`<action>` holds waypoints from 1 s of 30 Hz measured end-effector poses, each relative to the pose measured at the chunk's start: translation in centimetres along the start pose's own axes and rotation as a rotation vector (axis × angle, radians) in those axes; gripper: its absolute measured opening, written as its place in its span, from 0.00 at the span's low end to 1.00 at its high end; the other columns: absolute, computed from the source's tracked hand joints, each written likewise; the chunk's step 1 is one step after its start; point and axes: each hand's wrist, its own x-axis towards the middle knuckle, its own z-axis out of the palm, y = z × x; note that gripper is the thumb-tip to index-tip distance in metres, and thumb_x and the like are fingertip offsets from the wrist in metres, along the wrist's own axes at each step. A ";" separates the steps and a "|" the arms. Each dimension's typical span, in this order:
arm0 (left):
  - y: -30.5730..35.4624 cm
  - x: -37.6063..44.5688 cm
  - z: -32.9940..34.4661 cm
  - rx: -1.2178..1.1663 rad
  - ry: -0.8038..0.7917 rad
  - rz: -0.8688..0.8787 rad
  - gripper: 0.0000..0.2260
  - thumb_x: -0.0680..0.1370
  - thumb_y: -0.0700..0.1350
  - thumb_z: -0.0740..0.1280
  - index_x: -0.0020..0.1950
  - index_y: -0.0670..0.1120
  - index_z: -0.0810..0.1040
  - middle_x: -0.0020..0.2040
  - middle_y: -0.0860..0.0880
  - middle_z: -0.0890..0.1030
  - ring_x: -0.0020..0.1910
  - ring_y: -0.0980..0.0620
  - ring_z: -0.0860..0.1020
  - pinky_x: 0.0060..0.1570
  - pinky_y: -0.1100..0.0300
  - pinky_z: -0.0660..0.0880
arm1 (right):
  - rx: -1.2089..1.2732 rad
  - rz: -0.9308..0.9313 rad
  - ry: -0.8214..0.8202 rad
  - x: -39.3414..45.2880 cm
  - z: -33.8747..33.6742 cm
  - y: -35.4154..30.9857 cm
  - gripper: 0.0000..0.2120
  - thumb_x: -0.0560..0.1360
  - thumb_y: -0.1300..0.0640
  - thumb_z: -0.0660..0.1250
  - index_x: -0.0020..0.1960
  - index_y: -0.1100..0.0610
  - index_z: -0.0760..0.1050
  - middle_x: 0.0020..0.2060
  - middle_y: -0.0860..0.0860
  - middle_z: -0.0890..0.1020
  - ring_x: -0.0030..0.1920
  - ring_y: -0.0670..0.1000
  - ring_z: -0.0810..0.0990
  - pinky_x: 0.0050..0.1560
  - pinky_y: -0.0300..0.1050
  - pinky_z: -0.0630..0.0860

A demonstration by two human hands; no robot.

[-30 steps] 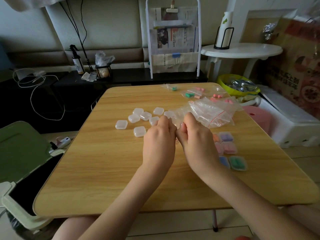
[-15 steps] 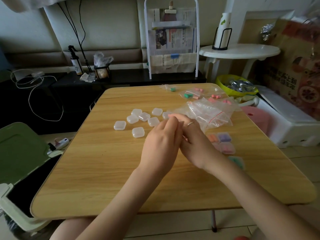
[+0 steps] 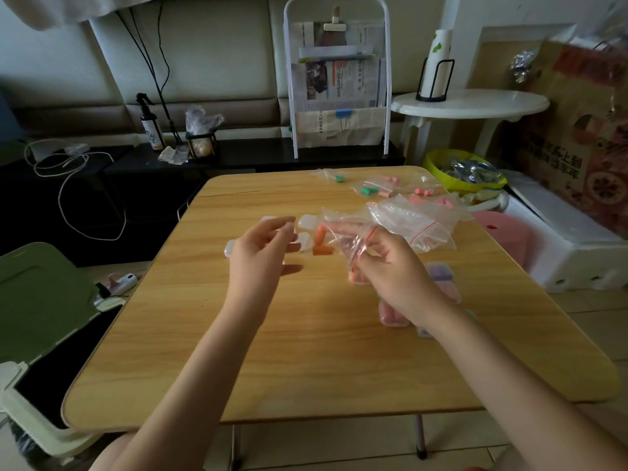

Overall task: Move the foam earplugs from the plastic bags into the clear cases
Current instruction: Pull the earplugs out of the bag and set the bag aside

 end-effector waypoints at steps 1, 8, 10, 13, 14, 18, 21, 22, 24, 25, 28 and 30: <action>0.1 0.0 -0.1 -0.075 -0.063 -0.078 0.07 0.79 0.43 0.64 0.53 0.45 0.81 0.45 0.48 0.83 0.45 0.54 0.83 0.38 0.60 0.80 | 0.022 0.009 0.013 0.0 0.1 -0.2 0.15 0.80 0.60 0.60 0.51 0.40 0.78 0.47 0.40 0.82 0.44 0.61 0.79 0.25 0.30 0.68; 0.3 -0.5 -0.1 -0.243 -0.246 -0.176 0.08 0.75 0.39 0.68 0.52 0.38 0.80 0.46 0.42 0.83 0.44 0.50 0.84 0.44 0.61 0.80 | -0.054 0.053 -0.007 -0.2 -0.1 -0.2 0.20 0.82 0.60 0.56 0.60 0.37 0.75 0.43 0.63 0.78 0.28 0.64 0.73 0.20 0.41 0.67; 0.4 -0.4 -0.1 -0.201 -0.232 -0.152 0.06 0.74 0.39 0.70 0.50 0.40 0.80 0.44 0.45 0.84 0.44 0.49 0.84 0.47 0.61 0.78 | -0.112 0.071 -0.040 -0.4 -0.2 0.1 0.22 0.82 0.59 0.56 0.61 0.31 0.72 0.40 0.60 0.79 0.19 0.54 0.65 0.16 0.38 0.61; 0.3 -0.2 0.1 -0.220 -0.216 -0.143 0.08 0.69 0.40 0.73 0.45 0.44 0.77 0.40 0.46 0.84 0.39 0.51 0.83 0.44 0.63 0.77 | -0.156 0.092 -0.098 -0.4 -0.1 0.1 0.22 0.81 0.56 0.58 0.58 0.26 0.69 0.49 0.42 0.80 0.18 0.49 0.63 0.18 0.37 0.61; 0.3 -0.1 0.1 -0.244 -0.211 -0.143 0.10 0.67 0.41 0.74 0.45 0.44 0.76 0.40 0.45 0.84 0.38 0.51 0.83 0.43 0.64 0.77 | -0.148 0.094 -0.099 -0.4 0.0 0.1 0.21 0.80 0.57 0.60 0.56 0.27 0.70 0.49 0.40 0.79 0.17 0.45 0.62 0.17 0.36 0.60; 0.0 0.1 0.0 -0.340 -0.210 -0.143 0.12 0.65 0.42 0.72 0.45 0.44 0.74 0.38 0.46 0.84 0.36 0.53 0.82 0.40 0.64 0.79 | -0.188 0.064 -0.010 -0.2 0.1 0.1 0.17 0.77 0.58 0.67 0.51 0.34 0.78 0.44 0.38 0.81 0.18 0.48 0.67 0.15 0.40 0.64; -0.1 0.3 0.1 -0.432 -0.197 -0.178 0.10 0.68 0.38 0.71 0.46 0.43 0.73 0.38 0.44 0.83 0.36 0.52 0.82 0.37 0.64 0.79 | -0.163 0.073 0.046 -0.2 -0.4 0.0 0.09 0.76 0.62 0.69 0.53 0.51 0.82 0.38 0.39 0.78 0.18 0.42 0.72 0.17 0.31 0.62; -0.2 0.3 0.1 -0.463 -0.200 -0.193 0.09 0.69 0.37 0.70 0.46 0.43 0.72 0.38 0.44 0.83 0.36 0.52 0.83 0.38 0.64 0.79 | -0.167 0.078 0.047 -0.2 -0.5 0.0 0.08 0.75 0.62 0.69 0.53 0.53 0.82 0.38 0.40 0.78 0.18 0.41 0.72 0.17 0.31 0.62; -0.3 0.3 0.2 -0.529 -0.223 -0.223 0.08 0.71 0.35 0.68 0.46 0.42 0.72 0.39 0.44 0.83 0.38 0.52 0.83 0.40 0.63 0.80 | -0.176 0.082 0.047 -0.1 -0.3 0.4 0.08 0.75 0.61 0.70 0.52 0.51 0.81 0.38 0.41 0.79 0.19 0.41 0.72 0.17 0.31 0.62; -0.4 0.3 0.2 -0.565 -0.242 -0.236 0.07 0.72 0.33 0.67 0.45 0.42 0.72 0.39 0.44 0.83 0.38 0.52 0.83 0.42 0.62 0.81 | -0.183 0.077 0.047 0.0 -0.1 0.6 0.09 0.75 0.61 0.70 0.53 0.51 0.80 0.38 0.41 0.79 0.23 0.39 0.75 0.19 0.30 0.64; -0.2 0.1 0.4 -0.655 -0.335 -0.269 0.07 0.71 0.31 0.66 0.46 0.41 0.73 0.40 0.44 0.83 0.40 0.52 0.83 0.50 0.61 0.79 | -0.169 0.070 0.055 0.4 0.0 1.2 0.11 0.74 0.60 0.70 0.53 0.48 0.78 0.41 0.40 0.79 0.34 0.36 0.78 0.25 0.28 0.68; -0.3 -0.1 0.5 -0.664 -0.352 -0.277 0.10 0.68 0.31 0.67 0.46 0.41 0.73 0.38 0.45 0.84 0.40 0.52 0.84 0.50 0.61 0.79 | -0.134 0.042 0.066 0.5 0.2 1.5 0.13 0.73 0.61 0.71 0.53 0.46 0.78 0.42 0.41 0.81 0.37 0.35 0.79 0.33 0.28 0.71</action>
